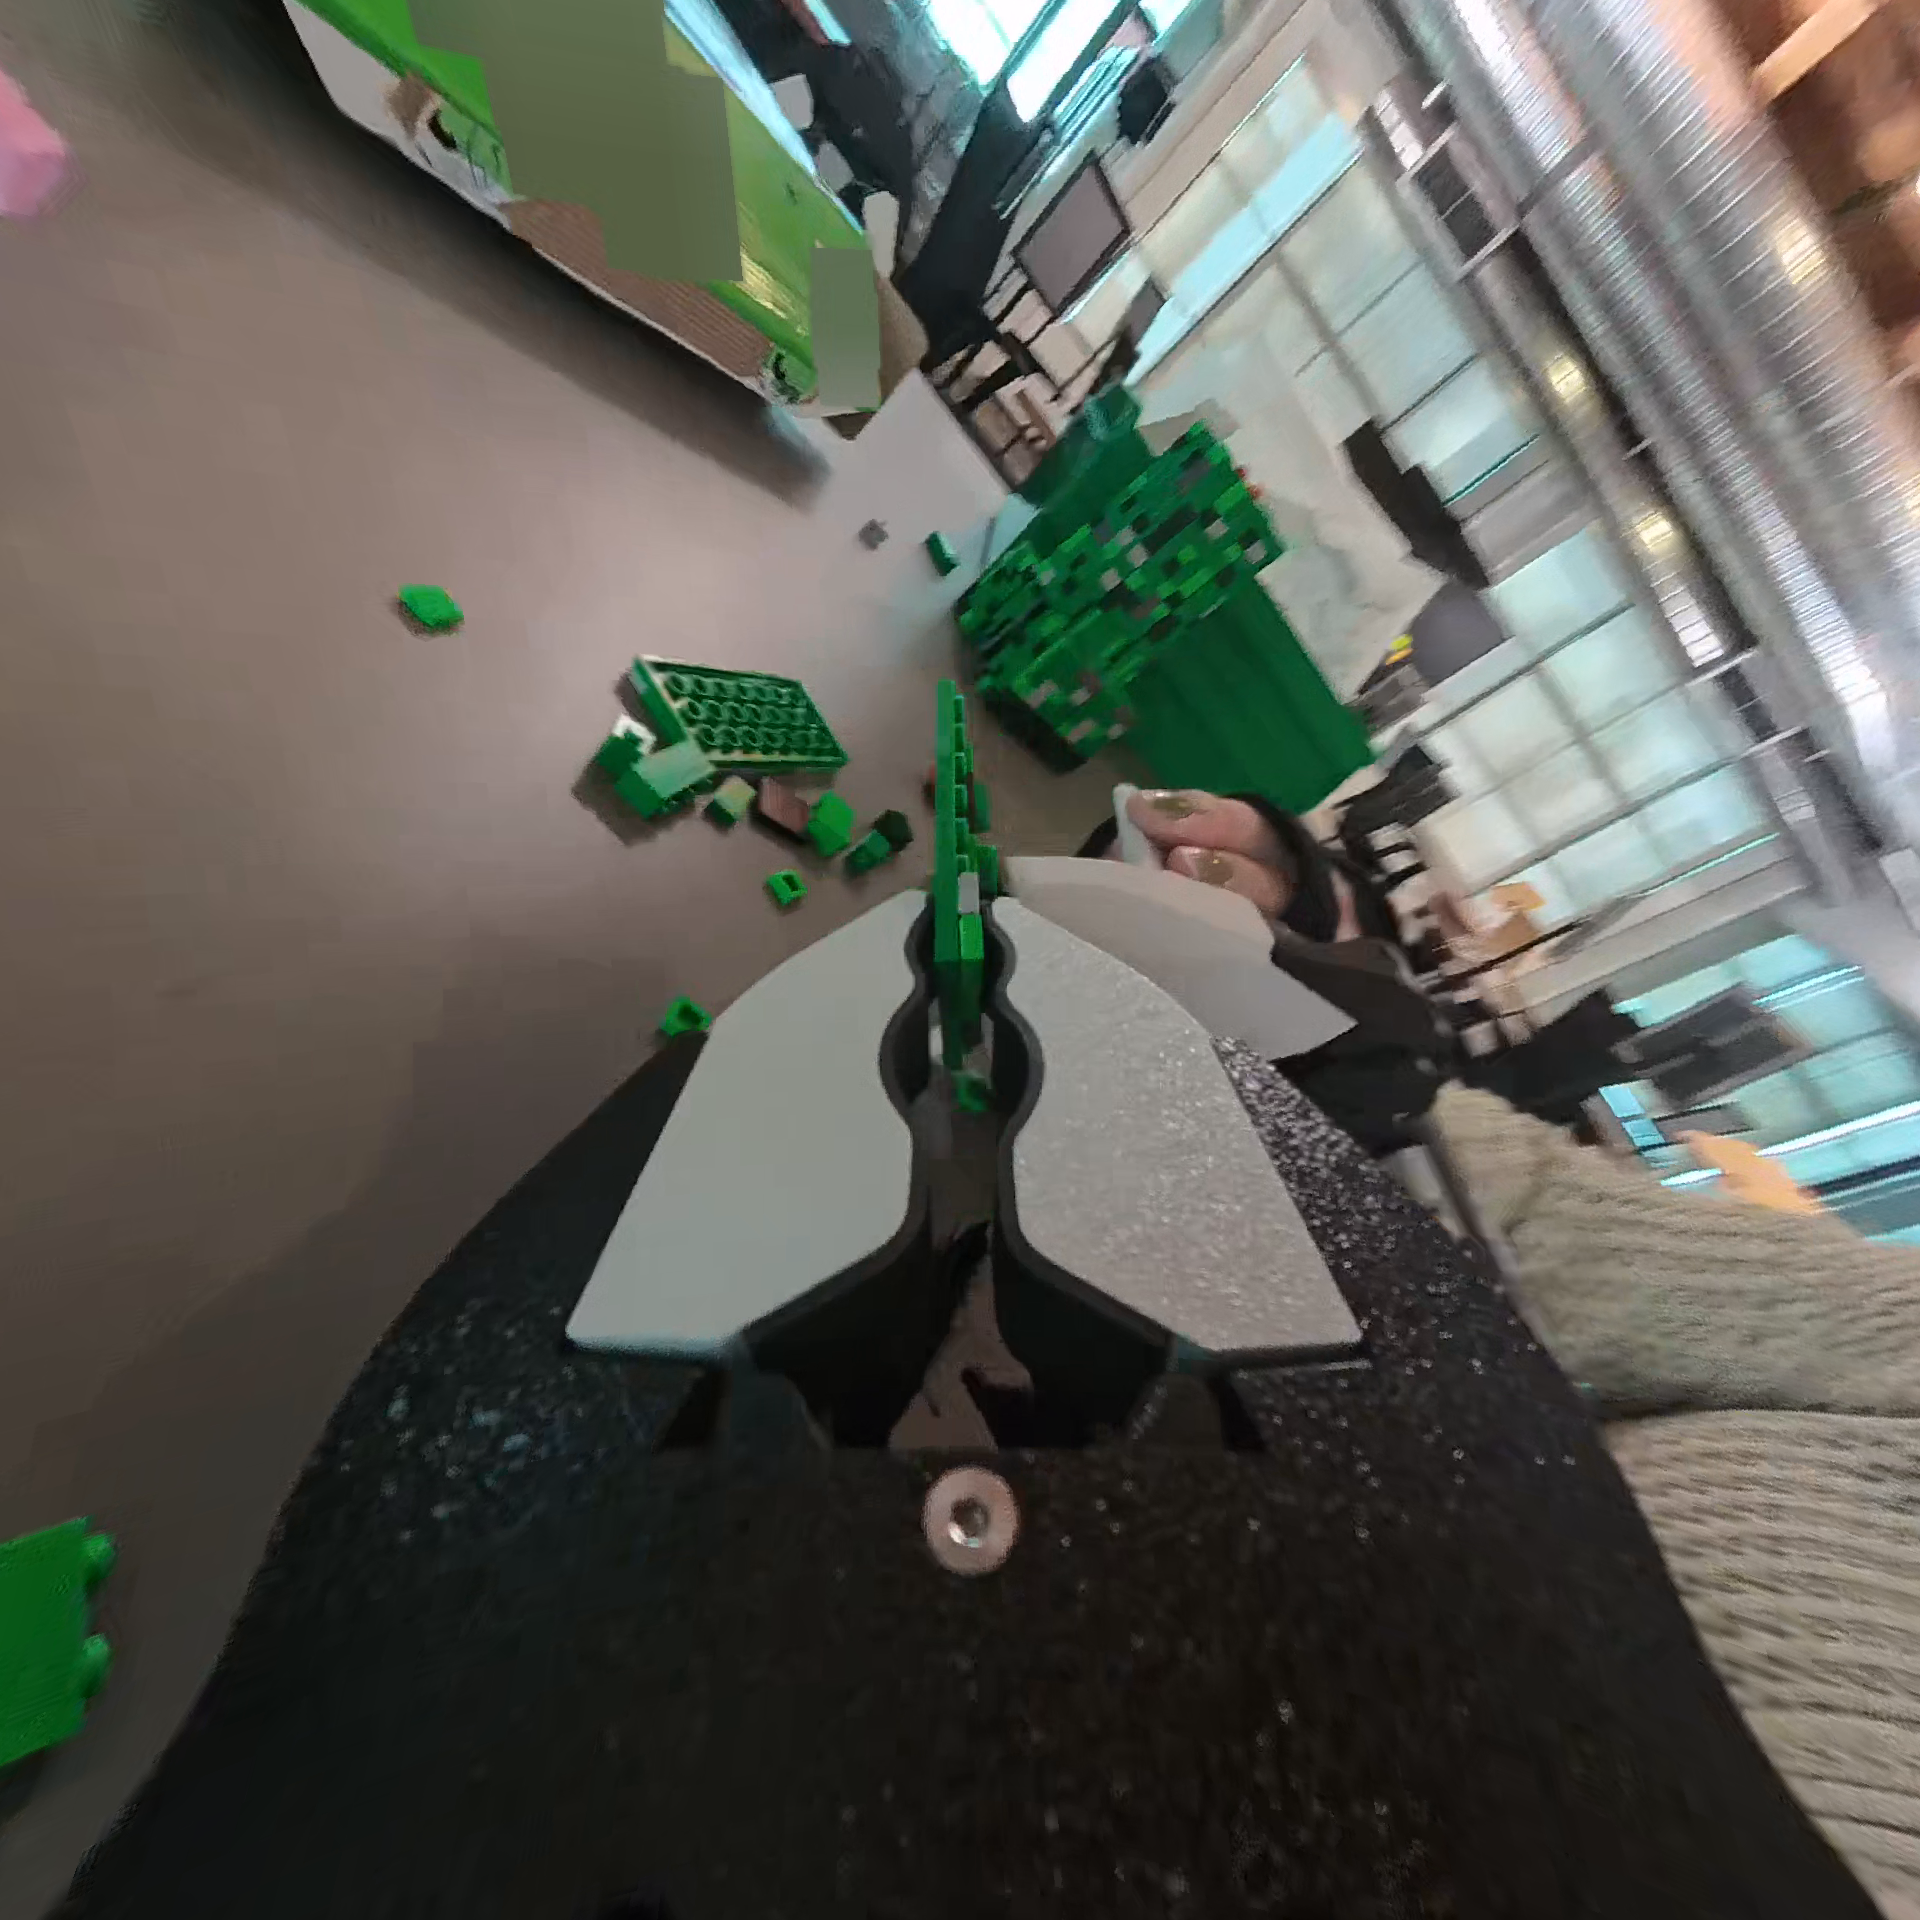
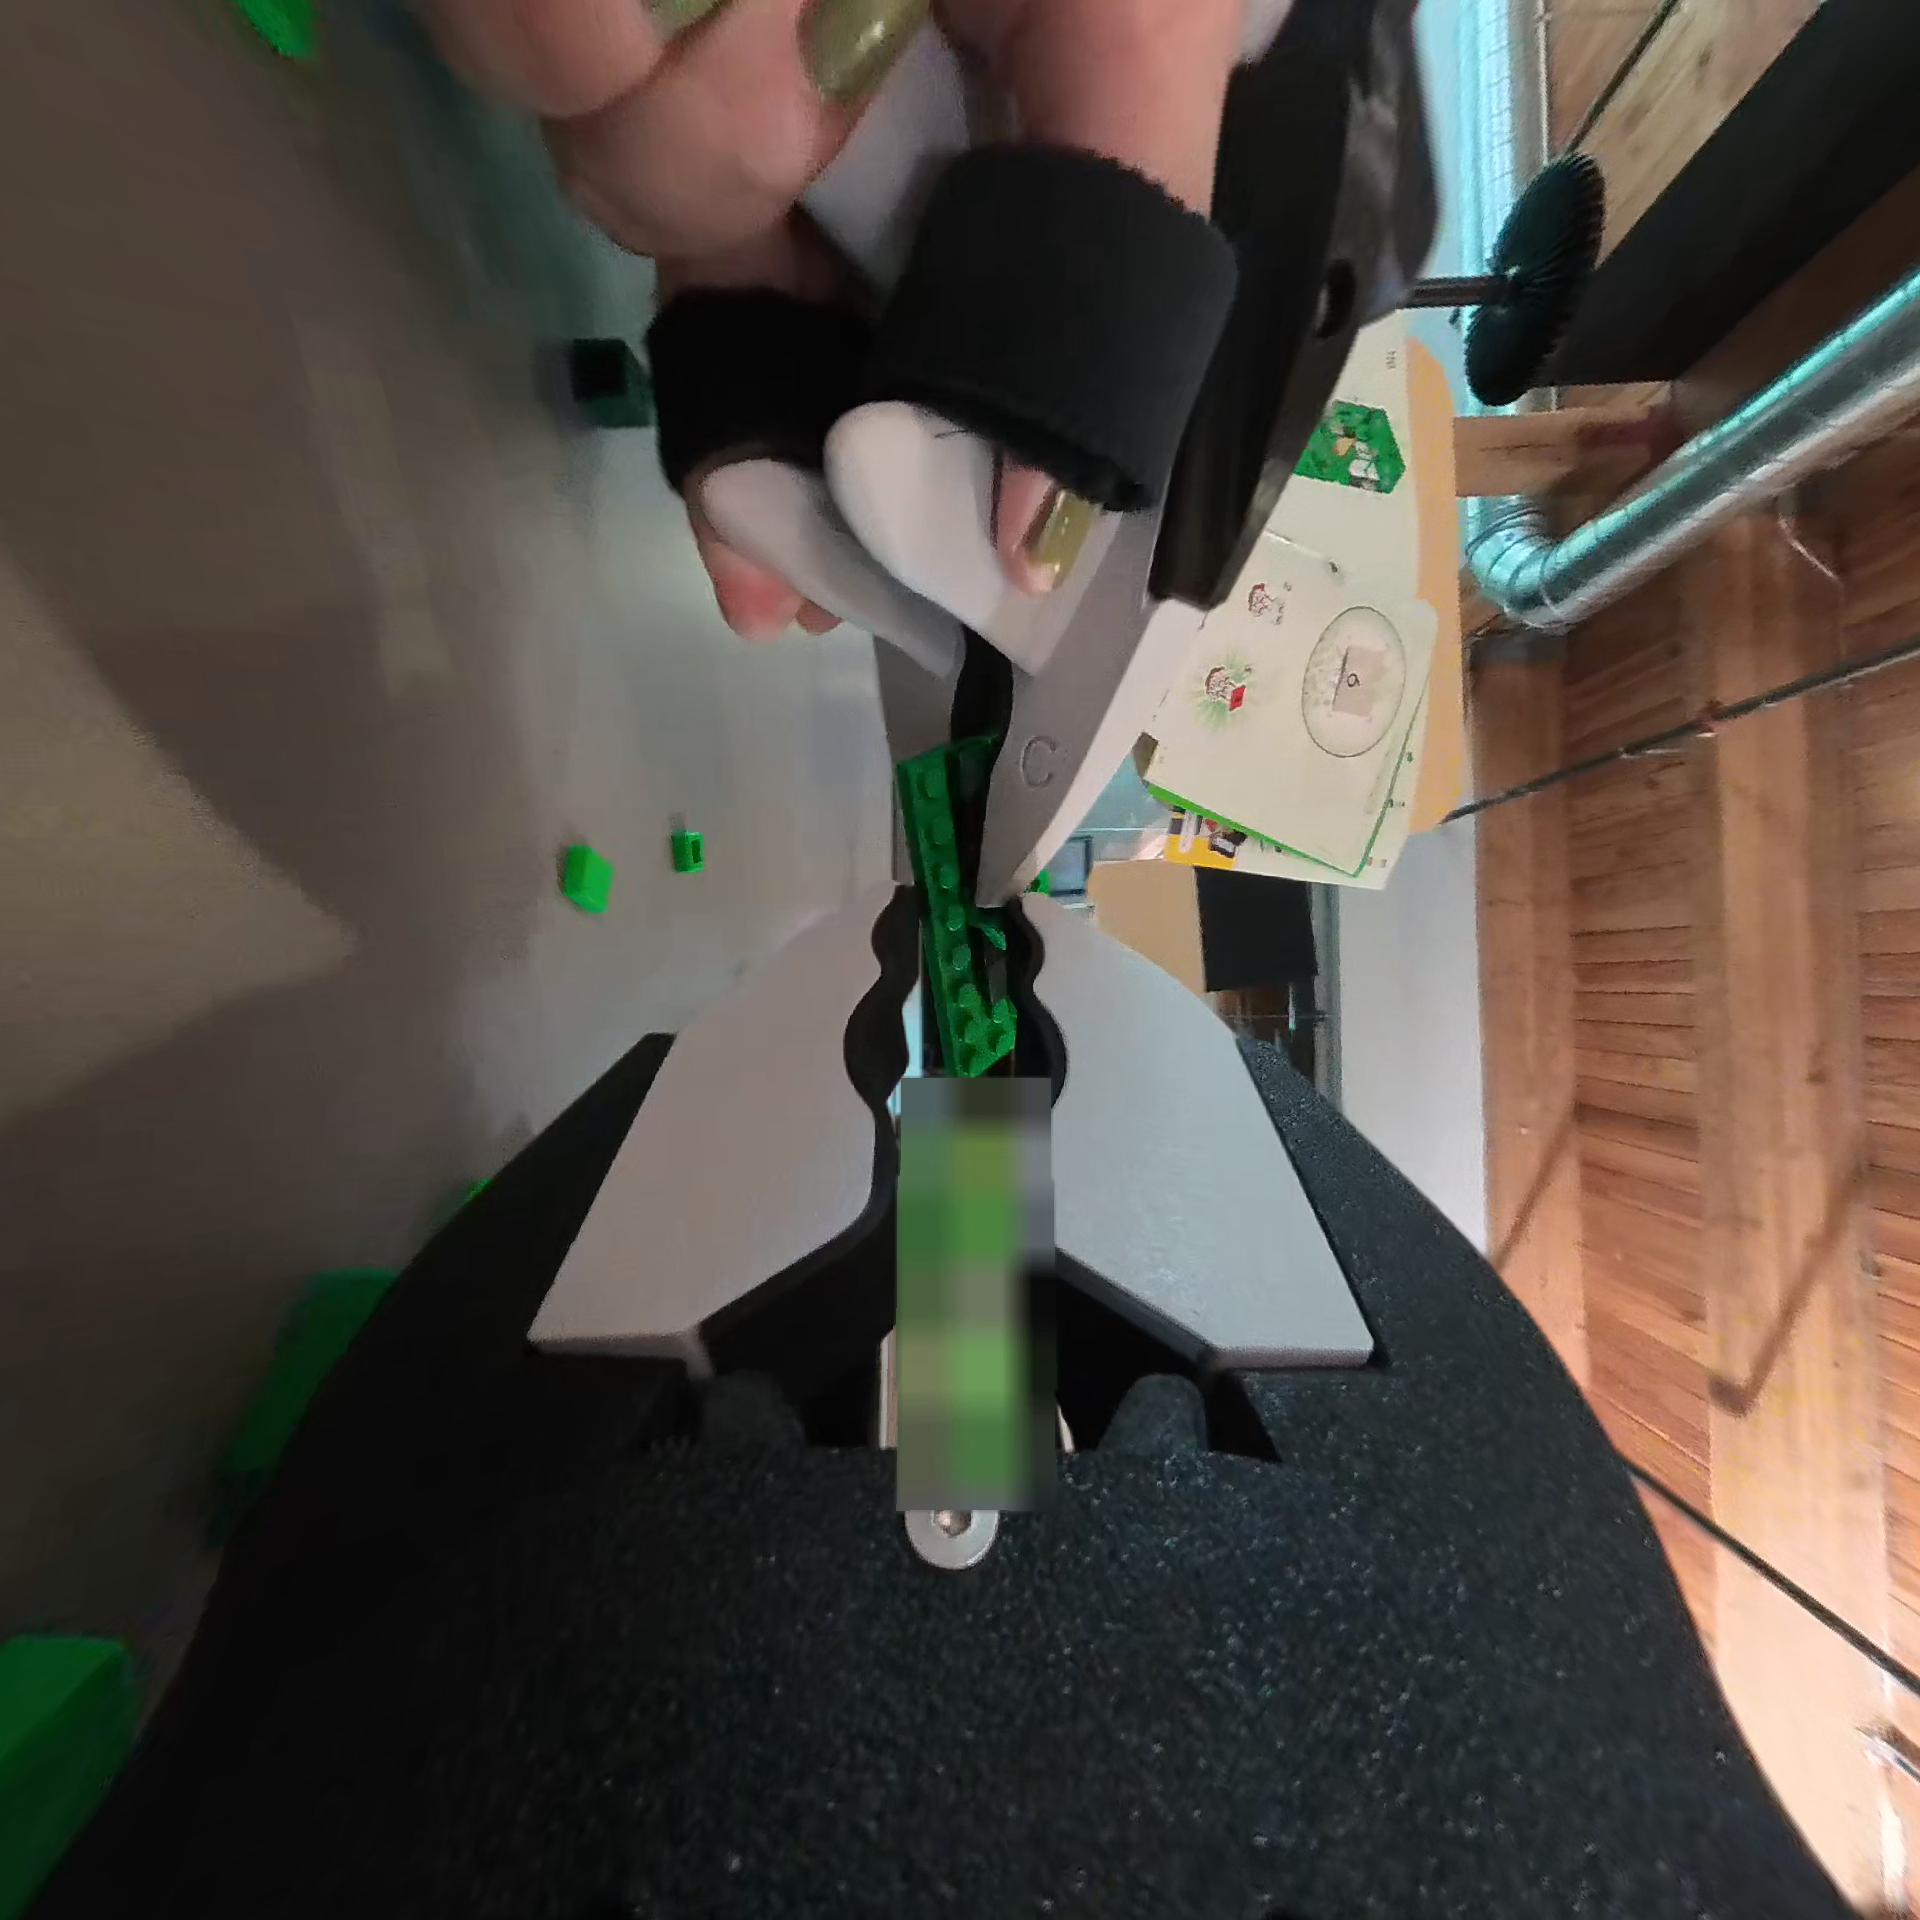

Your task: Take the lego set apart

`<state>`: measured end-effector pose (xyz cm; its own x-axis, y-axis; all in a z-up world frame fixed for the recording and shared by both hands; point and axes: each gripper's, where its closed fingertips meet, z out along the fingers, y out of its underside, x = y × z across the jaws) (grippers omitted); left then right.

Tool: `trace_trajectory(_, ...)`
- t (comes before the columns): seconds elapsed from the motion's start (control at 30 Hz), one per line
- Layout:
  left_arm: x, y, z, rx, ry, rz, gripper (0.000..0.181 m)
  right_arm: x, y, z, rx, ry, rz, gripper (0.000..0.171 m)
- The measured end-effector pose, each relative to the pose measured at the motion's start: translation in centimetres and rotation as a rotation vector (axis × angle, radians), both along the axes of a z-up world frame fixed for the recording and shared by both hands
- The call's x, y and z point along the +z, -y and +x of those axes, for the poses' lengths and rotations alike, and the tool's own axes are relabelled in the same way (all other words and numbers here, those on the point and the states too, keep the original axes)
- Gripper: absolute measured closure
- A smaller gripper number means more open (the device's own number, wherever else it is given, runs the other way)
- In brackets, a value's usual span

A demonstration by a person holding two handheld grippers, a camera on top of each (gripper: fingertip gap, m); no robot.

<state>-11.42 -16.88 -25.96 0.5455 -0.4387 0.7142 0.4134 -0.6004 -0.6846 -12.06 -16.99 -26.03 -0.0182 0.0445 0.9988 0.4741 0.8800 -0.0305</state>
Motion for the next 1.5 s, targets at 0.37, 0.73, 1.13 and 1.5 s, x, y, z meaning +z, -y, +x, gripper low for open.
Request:
trace_trajectory(0.37, -0.5, -0.6, -1.3, 0.101, -0.231, 0.071, 0.176, -1.7, -0.5, 0.9, 0.043, 0.061, -0.276, 0.146)
trace_trajectory(0.73, -1.1, 0.2, 0.6, -0.019, -0.569, 0.227, 0.174, -1.6, -1.0, 1.4, 0.02, 0.065, -0.302, 0.122)
trace_trajectory(1.13, -2.6, 0.4, 0.2, -0.107, -1.013, 0.435, 0.176, -1.3, -1.5, 1.2, -0.038, 0.091, -0.149, 0.117)
trace_trajectory(1.5, 0.8, 0.7, 2.6, -0.022, -0.978, 0.734, 0.15, -1.0, 0.4, 2.8, 0.182, 0.045, -0.878, 0.166)
